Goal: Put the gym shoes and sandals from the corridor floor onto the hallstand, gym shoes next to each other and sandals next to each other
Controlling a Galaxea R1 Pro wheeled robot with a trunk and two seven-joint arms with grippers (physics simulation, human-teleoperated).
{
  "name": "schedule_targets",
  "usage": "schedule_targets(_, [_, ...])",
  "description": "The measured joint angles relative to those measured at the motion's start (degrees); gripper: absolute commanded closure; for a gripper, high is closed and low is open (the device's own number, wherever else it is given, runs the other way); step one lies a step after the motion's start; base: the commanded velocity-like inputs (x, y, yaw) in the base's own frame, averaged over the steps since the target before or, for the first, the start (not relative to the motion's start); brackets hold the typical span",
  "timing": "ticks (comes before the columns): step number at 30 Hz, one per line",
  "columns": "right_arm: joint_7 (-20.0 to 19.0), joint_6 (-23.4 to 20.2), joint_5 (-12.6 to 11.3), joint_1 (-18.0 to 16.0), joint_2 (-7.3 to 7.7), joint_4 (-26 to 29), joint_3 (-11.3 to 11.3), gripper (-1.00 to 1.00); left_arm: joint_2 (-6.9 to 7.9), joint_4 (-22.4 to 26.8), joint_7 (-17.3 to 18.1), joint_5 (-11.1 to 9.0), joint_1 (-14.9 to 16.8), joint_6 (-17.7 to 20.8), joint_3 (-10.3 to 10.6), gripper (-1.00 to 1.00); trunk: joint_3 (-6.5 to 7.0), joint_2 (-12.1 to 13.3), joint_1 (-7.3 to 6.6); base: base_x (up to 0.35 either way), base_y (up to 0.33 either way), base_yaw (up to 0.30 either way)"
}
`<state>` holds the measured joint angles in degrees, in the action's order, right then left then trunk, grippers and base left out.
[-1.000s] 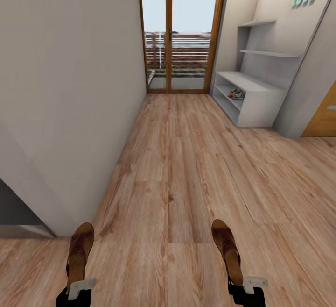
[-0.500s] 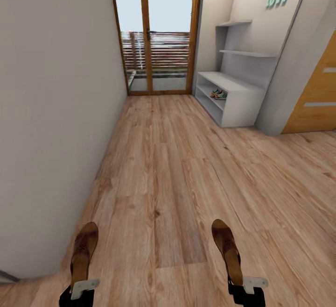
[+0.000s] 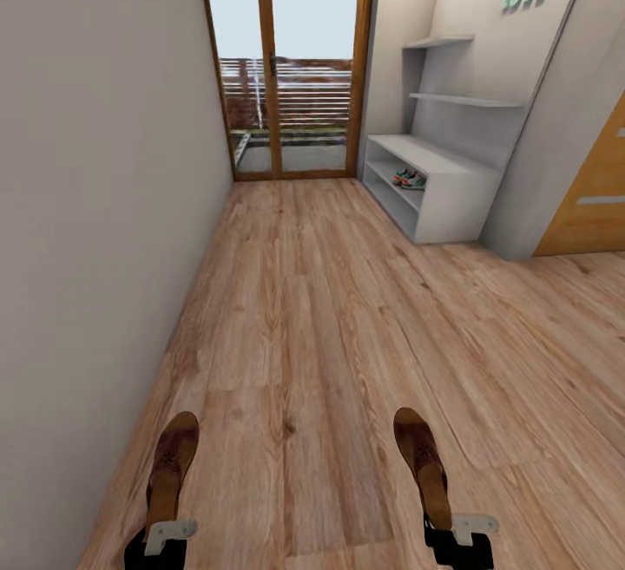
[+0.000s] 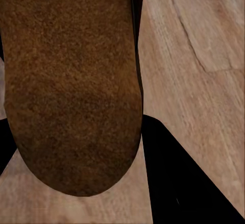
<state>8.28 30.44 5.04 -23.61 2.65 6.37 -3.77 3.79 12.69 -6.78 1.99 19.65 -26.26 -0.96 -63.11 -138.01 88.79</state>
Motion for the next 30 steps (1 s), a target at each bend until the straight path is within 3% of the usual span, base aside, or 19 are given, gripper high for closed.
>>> schedule_targets(30, [0.1, 0.0, 0.0, 0.0, -0.18, 0.0, 0.0, 1.0, 0.09, 0.0, 0.0, 0.0, 0.0, 0.0, 0.0, 1.0, 0.0, 0.0, 0.0, 0.338, 0.0, 0.0])
